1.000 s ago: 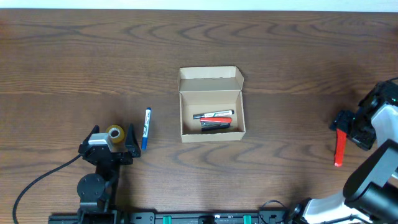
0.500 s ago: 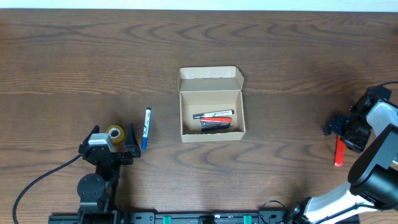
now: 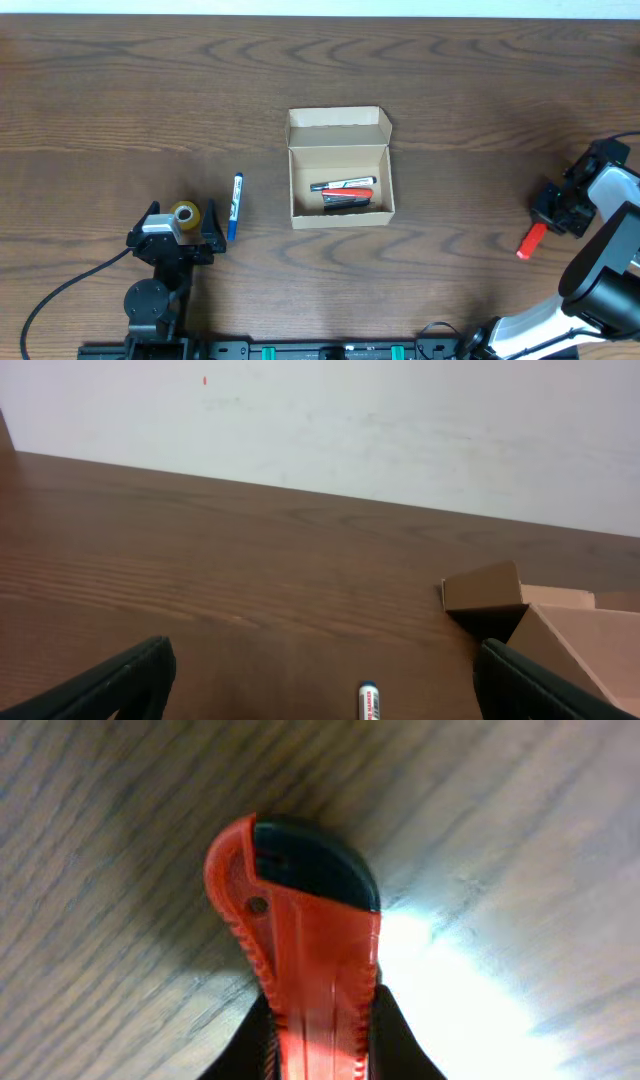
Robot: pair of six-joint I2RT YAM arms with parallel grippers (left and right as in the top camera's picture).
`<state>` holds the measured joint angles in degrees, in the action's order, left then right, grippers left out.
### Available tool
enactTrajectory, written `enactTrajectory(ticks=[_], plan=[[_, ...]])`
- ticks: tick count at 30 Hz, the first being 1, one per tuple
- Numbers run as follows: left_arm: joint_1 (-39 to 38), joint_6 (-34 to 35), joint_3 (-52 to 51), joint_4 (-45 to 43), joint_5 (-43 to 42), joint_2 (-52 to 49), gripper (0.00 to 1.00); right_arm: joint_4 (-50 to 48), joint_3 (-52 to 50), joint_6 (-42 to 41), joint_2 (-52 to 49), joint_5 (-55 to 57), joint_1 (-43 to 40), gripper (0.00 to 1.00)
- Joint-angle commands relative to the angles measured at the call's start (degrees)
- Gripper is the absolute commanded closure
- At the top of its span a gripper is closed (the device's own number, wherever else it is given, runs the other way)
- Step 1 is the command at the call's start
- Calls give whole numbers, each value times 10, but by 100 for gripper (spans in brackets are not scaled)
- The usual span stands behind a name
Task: Pack container
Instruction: 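Grasp the red box cutter with the right gripper, then carry the red box cutter into the box and lower it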
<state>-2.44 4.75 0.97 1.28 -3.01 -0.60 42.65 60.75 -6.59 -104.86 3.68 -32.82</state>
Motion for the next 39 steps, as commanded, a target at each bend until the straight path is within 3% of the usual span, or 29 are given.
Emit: enactTrajectory(ticks=[1, 17, 25, 32, 39], plan=[[-2, 6, -7, 28, -10, 2, 5, 0, -17, -2, -16, 3, -2, 99], [-2, 6, -7, 28, -10, 2, 5, -3, -17, -2, -16, -9, -1, 99], [-2, 6, -7, 28, -10, 2, 4, 5, 8, 13, -5, -71, 6, 99], [-2, 6, -7, 28, -10, 2, 5, 32, 73, 37, 102, -83, 62, 99], [-2, 6, -7, 28, -11, 2, 5, 79, 170, 159, 213, -219, 160, 99]])
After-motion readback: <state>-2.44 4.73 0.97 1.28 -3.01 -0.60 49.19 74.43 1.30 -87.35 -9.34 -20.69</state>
